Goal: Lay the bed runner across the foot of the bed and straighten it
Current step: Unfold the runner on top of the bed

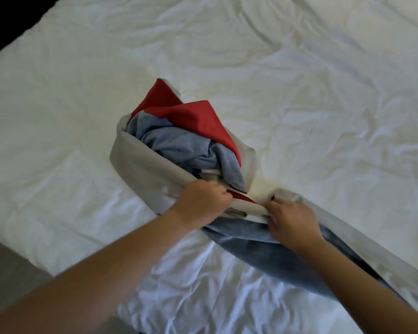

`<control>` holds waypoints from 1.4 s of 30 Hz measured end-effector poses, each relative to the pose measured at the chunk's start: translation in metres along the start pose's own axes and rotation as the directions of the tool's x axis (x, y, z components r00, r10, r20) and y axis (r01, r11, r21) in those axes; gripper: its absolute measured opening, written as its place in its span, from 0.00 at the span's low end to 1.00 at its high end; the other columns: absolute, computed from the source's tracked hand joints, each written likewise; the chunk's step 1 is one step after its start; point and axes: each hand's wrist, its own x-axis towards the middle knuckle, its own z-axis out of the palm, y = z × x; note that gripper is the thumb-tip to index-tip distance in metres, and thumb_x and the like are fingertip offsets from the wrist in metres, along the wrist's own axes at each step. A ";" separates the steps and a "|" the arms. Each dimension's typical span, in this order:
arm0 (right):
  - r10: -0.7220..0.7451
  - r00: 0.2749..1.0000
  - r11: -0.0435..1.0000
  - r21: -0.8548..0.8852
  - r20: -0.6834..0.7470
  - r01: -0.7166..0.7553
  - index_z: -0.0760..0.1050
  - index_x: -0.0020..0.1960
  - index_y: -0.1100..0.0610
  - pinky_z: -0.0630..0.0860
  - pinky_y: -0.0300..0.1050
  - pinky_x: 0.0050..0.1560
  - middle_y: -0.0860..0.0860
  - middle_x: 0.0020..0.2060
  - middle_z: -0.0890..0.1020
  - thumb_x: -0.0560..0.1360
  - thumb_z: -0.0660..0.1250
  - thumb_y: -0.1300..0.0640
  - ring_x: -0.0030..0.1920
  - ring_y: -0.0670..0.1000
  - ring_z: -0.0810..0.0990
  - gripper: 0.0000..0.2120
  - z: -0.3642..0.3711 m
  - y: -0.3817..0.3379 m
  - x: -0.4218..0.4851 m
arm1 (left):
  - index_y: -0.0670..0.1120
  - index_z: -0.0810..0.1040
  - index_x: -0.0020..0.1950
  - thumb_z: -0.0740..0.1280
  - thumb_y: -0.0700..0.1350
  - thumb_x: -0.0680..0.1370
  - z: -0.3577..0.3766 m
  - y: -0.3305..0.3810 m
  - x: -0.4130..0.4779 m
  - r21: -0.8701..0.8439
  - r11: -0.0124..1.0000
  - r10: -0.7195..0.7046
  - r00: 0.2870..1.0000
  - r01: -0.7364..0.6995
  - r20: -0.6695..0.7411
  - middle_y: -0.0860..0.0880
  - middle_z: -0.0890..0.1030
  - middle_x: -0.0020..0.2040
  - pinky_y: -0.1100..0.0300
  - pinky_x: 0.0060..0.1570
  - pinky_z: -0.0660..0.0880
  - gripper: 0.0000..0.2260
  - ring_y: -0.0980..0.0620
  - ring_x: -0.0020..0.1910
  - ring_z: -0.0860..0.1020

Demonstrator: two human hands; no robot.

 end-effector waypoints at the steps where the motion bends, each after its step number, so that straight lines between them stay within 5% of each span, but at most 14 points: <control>1: -0.019 0.999 0.998 0.055 -0.035 0.021 0.76 0.56 0.46 0.71 0.44 0.38 0.47 0.45 0.81 0.72 0.60 0.47 0.41 0.53 0.80 0.14 -0.008 -0.007 0.005 | 0.47 0.80 0.34 0.69 0.50 0.71 -0.005 -0.012 -0.003 -0.031 0.999 -0.018 0.999 0.017 -0.030 0.50 0.79 0.30 0.57 0.27 0.74 0.09 0.49 0.31 0.78; 4: -0.078 0.984 0.975 0.192 -0.160 0.108 0.76 0.59 0.48 0.74 0.46 0.36 0.49 0.44 0.81 0.73 0.59 0.42 0.40 0.55 0.80 0.18 -0.030 -0.034 0.024 | 0.45 0.81 0.43 0.60 0.50 0.78 -0.023 -0.053 -0.009 -0.055 0.994 -0.102 0.985 0.096 -0.136 0.47 0.82 0.39 0.50 0.36 0.75 0.14 0.46 0.40 0.79; 7: 0.001 0.963 0.953 0.292 -0.268 0.081 0.71 0.64 0.50 0.75 0.48 0.35 0.52 0.51 0.79 0.76 0.61 0.47 0.42 0.58 0.80 0.17 -0.047 -0.060 0.060 | 0.42 0.79 0.52 0.65 0.46 0.74 -0.038 -0.093 -0.001 0.009 0.982 -0.186 0.970 0.190 -0.156 0.43 0.81 0.49 0.46 0.44 0.77 0.11 0.42 0.48 0.78; 11: 0.113 0.981 0.938 0.342 -0.157 -0.054 0.58 0.71 0.46 0.72 0.48 0.42 0.55 0.63 0.70 0.69 0.71 0.53 0.54 0.60 0.76 0.35 -0.057 -0.081 0.113 | 0.47 0.72 0.65 0.71 0.54 0.69 -0.036 -0.127 0.015 0.101 0.954 -0.293 0.951 0.283 0.104 0.44 0.73 0.63 0.46 0.62 0.69 0.26 0.43 0.62 0.71; 15: 0.092 0.996 0.953 0.289 -0.008 -0.086 0.51 0.75 0.45 0.77 0.52 0.46 0.57 0.61 0.69 0.72 0.68 0.55 0.53 0.60 0.76 0.38 -0.042 -0.088 0.133 | 0.47 0.73 0.55 0.66 0.50 0.73 -0.027 -0.126 0.026 0.157 0.958 -0.275 0.928 0.241 0.252 0.47 0.78 0.51 0.52 0.46 0.70 0.13 0.44 0.50 0.77; 19: 0.087 0.989 0.965 0.258 -0.123 -0.053 0.62 0.67 0.50 0.68 0.48 0.35 0.55 0.48 0.74 0.75 0.61 0.57 0.42 0.60 0.77 0.22 -0.039 -0.092 0.146 | 0.47 0.70 0.45 0.64 0.42 0.75 -0.020 -0.132 0.025 0.188 0.956 -0.261 0.946 0.225 0.193 0.47 0.79 0.44 0.56 0.33 0.65 0.03 0.44 0.42 0.79; 22: 0.068 0.979 0.975 0.219 -0.195 -0.025 0.68 0.56 0.53 0.63 0.46 0.34 0.55 0.45 0.75 0.72 0.64 0.56 0.37 0.57 0.73 0.13 -0.061 -0.095 0.162 | 0.46 0.68 0.41 0.62 0.37 0.75 -0.016 -0.142 0.023 0.164 0.951 -0.286 0.945 0.261 0.156 0.46 0.79 0.40 0.56 0.30 0.64 0.05 0.43 0.37 0.79; 29: -0.024 0.966 0.997 0.065 -0.258 0.042 0.72 0.59 0.54 0.65 0.47 0.35 0.58 0.51 0.74 0.58 0.79 0.57 0.43 0.62 0.78 0.32 -0.135 -0.117 0.224 | 0.41 0.75 0.45 0.63 0.40 0.77 -0.035 -0.196 0.023 0.013 0.873 -0.486 0.872 0.487 -0.059 0.41 0.80 0.39 0.52 0.32 0.70 0.03 0.39 0.38 0.79; 32: -0.050 0.923 0.995 0.059 -0.382 0.078 0.72 0.61 0.54 0.63 0.48 0.35 0.59 0.52 0.74 0.65 0.73 0.58 0.45 0.62 0.77 0.25 -0.148 -0.128 0.247 | 0.42 0.76 0.48 0.63 0.39 0.76 -0.041 -0.226 0.022 -0.005 0.820 -0.568 0.812 0.572 -0.135 0.40 0.80 0.42 0.48 0.36 0.72 0.04 0.37 0.41 0.79; 35: -0.053 0.937 0.994 0.067 -0.344 0.081 0.67 0.68 0.53 0.67 0.51 0.42 0.59 0.58 0.72 0.72 0.65 0.61 0.55 0.61 0.73 0.25 -0.135 -0.137 0.258 | 0.42 0.75 0.51 0.64 0.40 0.76 -0.035 -0.238 0.017 -0.024 0.771 -0.636 0.766 0.636 -0.092 0.41 0.80 0.46 0.50 0.38 0.71 0.05 0.37 0.44 0.78; 38: 0.020 0.934 0.992 0.126 -0.357 0.027 0.66 0.68 0.54 0.69 0.53 0.55 0.58 0.64 0.70 0.72 0.64 0.62 0.62 0.60 0.69 0.26 -0.115 -0.144 0.242 | 0.42 0.75 0.53 0.65 0.43 0.77 -0.027 -0.229 0.017 -0.070 0.800 -0.599 0.801 0.597 -0.018 0.41 0.78 0.49 0.44 0.44 0.75 0.08 0.37 0.48 0.77; 42: -0.094 0.877 0.939 0.250 -0.471 0.234 0.73 0.64 0.55 0.72 0.54 0.52 0.56 0.59 0.76 0.74 0.63 0.55 0.58 0.59 0.74 0.19 -0.087 -0.162 0.202 | 0.44 0.76 0.54 0.62 0.44 0.77 -0.027 -0.222 -0.002 -0.124 0.837 -0.546 0.824 0.532 -0.153 0.43 0.79 0.49 0.45 0.41 0.76 0.08 0.39 0.46 0.78</control>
